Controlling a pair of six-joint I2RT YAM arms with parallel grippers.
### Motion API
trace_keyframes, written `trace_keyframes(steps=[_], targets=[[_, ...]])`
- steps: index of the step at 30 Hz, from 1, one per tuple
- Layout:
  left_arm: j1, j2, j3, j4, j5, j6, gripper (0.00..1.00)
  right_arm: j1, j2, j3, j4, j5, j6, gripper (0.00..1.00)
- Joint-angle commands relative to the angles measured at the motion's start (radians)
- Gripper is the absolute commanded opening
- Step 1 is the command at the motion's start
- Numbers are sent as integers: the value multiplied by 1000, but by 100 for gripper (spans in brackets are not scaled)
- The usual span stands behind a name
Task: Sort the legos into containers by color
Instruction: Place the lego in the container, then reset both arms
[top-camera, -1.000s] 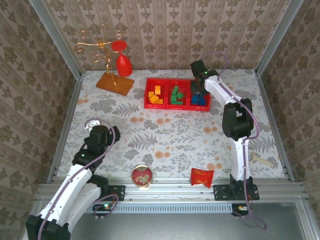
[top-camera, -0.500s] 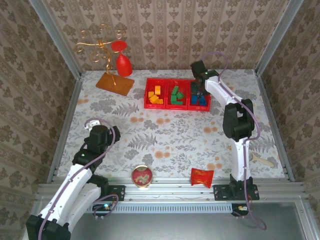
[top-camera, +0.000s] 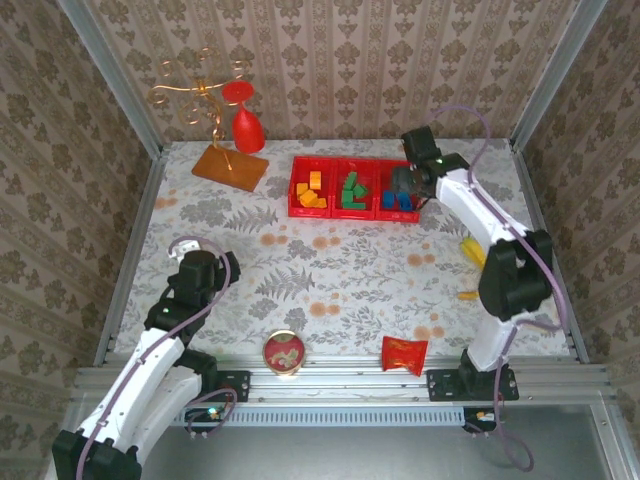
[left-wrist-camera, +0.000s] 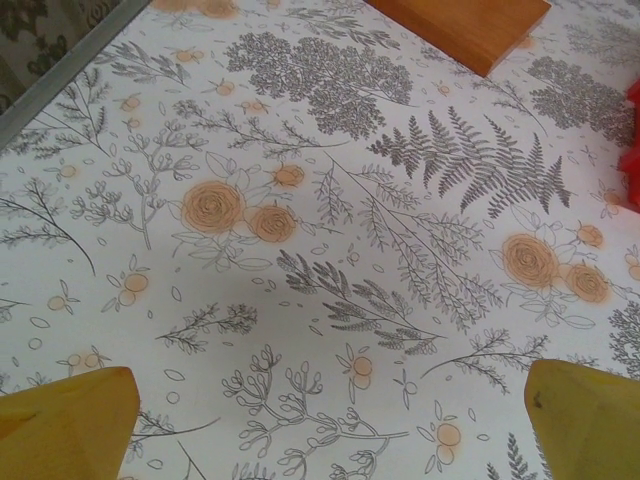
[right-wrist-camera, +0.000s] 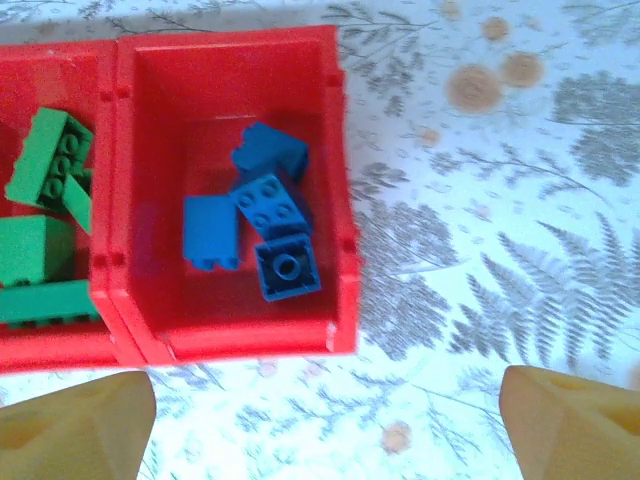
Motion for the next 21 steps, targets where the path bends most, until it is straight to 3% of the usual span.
trace_keyframes(steps=[1,9,14,21], targets=[[14,-9,17,65,-48,96,100,1,-141,-142,79,126,25,99],[73,21,-96,404,-73,328,100,-11,-444,-499,285,294,8,100],[192,122,-161,633,32,401,100,-29,-561,-669,416,372,50,100],[342,316,-172,836,176,453,100,-39,-613,-854,740,328,-191,100]])
